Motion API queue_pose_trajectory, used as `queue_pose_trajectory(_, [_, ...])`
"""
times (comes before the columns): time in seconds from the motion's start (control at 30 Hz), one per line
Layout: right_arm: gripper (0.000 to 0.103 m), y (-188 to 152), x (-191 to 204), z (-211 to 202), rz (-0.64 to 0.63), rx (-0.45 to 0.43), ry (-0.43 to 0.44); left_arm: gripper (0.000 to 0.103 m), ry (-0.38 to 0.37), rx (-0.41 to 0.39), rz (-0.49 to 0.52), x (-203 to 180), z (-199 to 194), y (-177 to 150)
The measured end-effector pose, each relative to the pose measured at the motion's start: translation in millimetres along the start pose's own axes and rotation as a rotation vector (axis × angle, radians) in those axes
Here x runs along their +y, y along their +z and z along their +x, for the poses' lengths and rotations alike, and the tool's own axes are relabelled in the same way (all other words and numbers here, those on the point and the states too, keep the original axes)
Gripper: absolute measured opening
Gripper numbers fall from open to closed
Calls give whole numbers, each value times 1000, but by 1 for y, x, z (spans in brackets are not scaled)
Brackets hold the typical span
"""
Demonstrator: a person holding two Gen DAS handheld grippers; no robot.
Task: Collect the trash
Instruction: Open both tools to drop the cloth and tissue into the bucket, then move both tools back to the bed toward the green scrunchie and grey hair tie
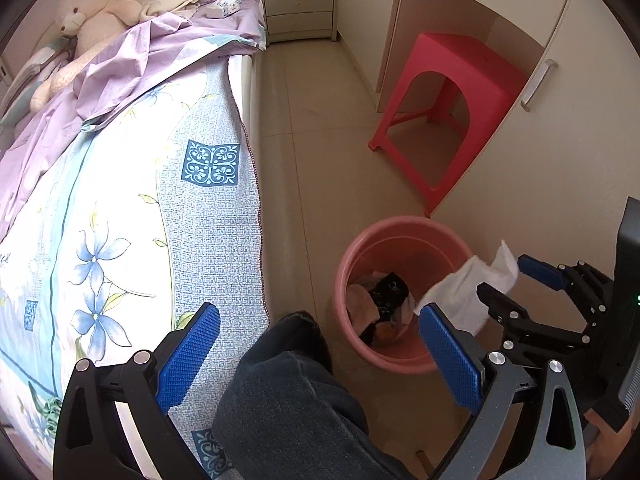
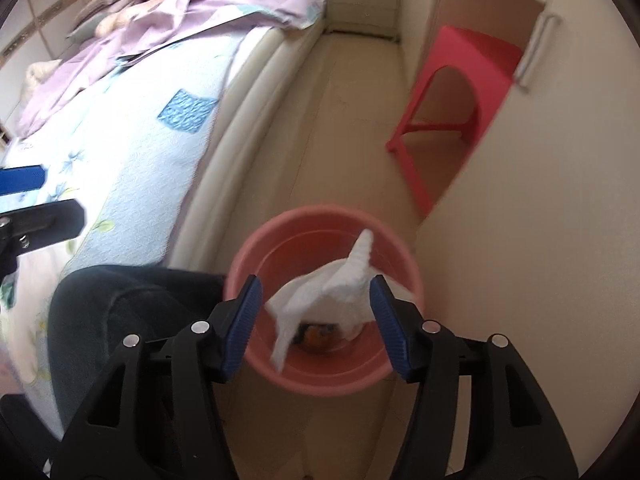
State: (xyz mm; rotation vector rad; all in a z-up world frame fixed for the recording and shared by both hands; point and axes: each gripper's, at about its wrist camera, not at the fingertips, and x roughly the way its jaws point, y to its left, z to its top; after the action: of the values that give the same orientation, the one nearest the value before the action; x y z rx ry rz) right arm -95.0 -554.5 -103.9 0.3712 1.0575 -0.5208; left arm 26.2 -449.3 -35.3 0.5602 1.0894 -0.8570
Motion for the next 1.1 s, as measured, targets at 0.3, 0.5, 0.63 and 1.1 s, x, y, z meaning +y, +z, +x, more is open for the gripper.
queue_pose_trajectory(0.3, [57, 5, 8, -3, 2, -8, 13, 98, -6, -3, -25, 11, -2, -2])
queue_pose_trajectory(0.5, [58, 7, 20, -9, -16, -23, 18, 98, 2, -15, -53, 23, -8, -7])
queue_pose_trajectory(0.63, [59, 9, 35, -13, -40, -36, 33, 98, 19, -27, -86, 39, -16, -16])
queue_pose_trajectory(1.1, [59, 24, 149, -37, -225, -88, 158, 98, 126, -54, -307, 134, -64, -83])
